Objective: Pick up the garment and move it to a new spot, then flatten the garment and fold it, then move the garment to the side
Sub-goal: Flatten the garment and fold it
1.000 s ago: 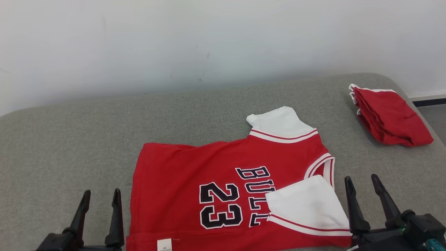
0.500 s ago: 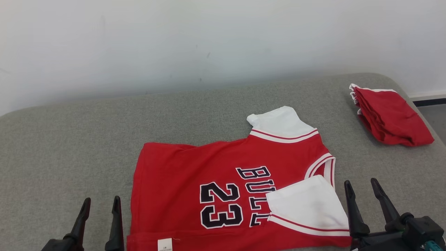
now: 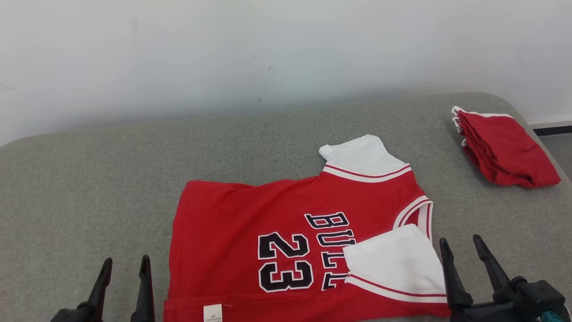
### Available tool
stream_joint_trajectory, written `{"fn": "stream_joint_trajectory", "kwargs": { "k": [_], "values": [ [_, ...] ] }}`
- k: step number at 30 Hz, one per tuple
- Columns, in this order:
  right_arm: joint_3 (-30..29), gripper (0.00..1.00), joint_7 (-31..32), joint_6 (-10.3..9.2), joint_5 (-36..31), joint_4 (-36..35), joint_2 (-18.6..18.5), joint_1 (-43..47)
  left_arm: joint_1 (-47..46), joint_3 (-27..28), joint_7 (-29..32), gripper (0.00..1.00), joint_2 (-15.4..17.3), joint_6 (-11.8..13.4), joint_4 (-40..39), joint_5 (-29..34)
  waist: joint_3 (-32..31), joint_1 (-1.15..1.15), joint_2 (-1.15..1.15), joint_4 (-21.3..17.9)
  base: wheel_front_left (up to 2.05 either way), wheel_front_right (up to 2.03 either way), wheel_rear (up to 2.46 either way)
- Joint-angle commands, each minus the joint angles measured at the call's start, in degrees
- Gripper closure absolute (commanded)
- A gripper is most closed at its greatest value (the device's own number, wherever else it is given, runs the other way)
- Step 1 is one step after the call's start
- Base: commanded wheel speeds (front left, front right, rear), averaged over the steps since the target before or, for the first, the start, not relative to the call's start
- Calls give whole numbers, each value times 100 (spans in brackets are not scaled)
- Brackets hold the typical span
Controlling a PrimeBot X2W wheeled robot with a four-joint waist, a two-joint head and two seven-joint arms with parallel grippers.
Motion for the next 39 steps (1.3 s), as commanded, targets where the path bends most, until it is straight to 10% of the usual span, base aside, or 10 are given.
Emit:
{"fn": "stream_joint_trajectory", "kwargs": {
  "k": [1, 13, 26, 39],
  "values": [
    [-9, 0, -27, -17, -4, 17, -67, -18, -36, 40, -10, 0, 14, 2, 15, -18, 7, 0, 0, 2, 0, 0, 0],
    [176, 0, 192, -17, 320, 478, -660, -998, -1352, -285, 359, 0, 599, -115, 450, -130, 698, 0, 0, 123, 0, 0, 0],
    [1160, 0, 796, -17, 1034, 1701, -1565, -3998, -4338, -2210, 1659, 0, 1552, -137, 1639, -1312, 2210, 0, 0, 299, 0, 0, 0],
    [2351, 0, 1294, -17, 1782, 3335, -1626, -5859, -5600, -3521, 2828, 0, 1751, -137, 2507, -2523, 2634, 0, 0, 462, 0, 0, 0]
  ]
}}
